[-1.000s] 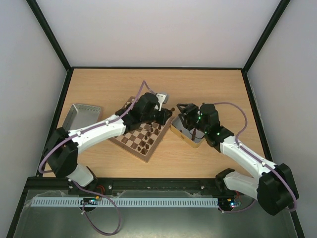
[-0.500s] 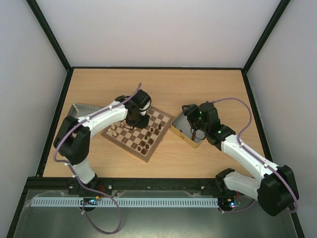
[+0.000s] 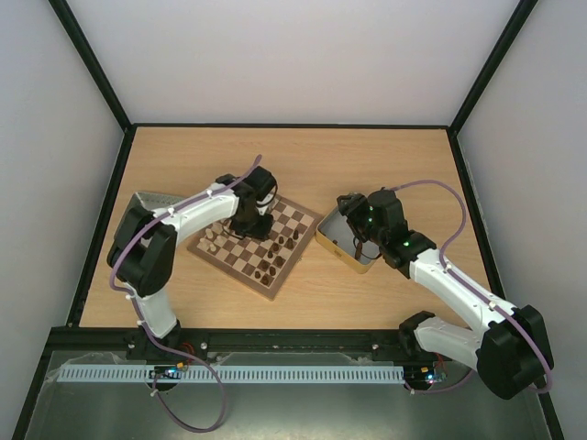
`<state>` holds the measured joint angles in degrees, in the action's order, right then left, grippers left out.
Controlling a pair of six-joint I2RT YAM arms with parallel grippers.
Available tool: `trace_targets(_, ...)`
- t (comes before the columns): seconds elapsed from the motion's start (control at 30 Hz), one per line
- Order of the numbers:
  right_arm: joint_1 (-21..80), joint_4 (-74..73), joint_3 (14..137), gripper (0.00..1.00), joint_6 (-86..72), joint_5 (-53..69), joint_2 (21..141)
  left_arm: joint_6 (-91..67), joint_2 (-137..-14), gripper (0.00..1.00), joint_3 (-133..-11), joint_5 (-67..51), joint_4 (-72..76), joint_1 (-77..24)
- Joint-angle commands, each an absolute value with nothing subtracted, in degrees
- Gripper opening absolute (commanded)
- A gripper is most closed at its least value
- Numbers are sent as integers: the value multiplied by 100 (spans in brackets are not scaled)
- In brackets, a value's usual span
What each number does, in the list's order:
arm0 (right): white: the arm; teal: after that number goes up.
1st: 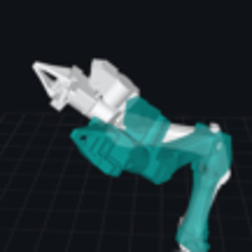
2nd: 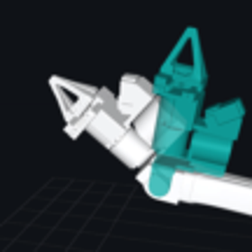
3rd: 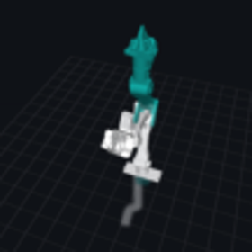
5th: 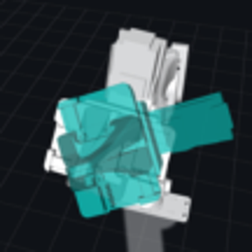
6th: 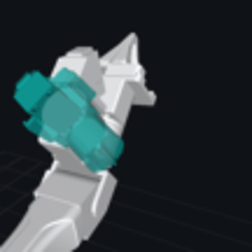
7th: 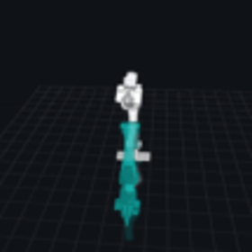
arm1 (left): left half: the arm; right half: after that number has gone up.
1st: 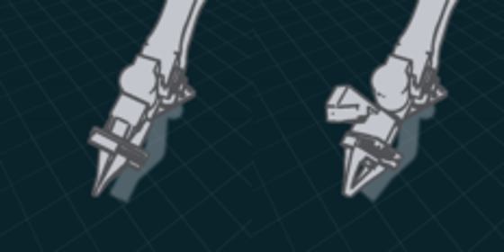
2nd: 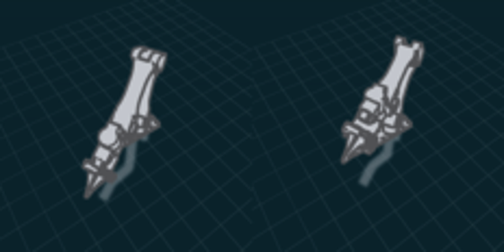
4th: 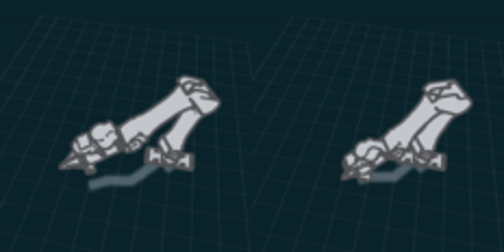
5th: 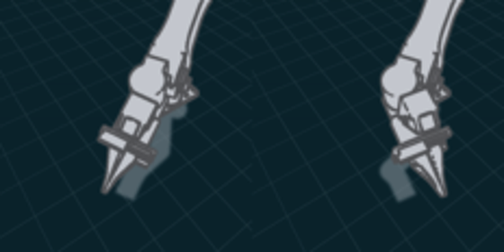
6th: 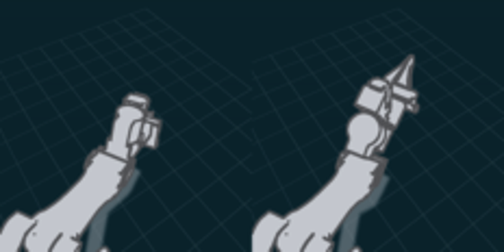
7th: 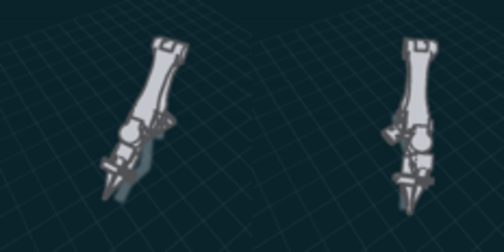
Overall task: Set up the chess pieces on the board
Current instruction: Place the chess piece on the chessboard.
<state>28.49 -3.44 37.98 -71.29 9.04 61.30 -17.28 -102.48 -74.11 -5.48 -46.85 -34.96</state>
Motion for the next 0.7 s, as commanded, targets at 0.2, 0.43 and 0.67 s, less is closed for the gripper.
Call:
trace_targets(0.2, 2839, -387, 3781, 58, -7022, 769, 6157, -1928, -10138, 45, -7524, -652, -4319, -3435)
trace_targets(0.43, 2839, -388, 3779, 58, -7024, 767, 6170, -2082, -9787, 45, -7519, -389, -4157, -3392)
trace_targets(0.67, 2839, -381, 3765, 58, -7025, 790, 6187, -2079, -9719, 47, -7467, -536, -4060, -3339)
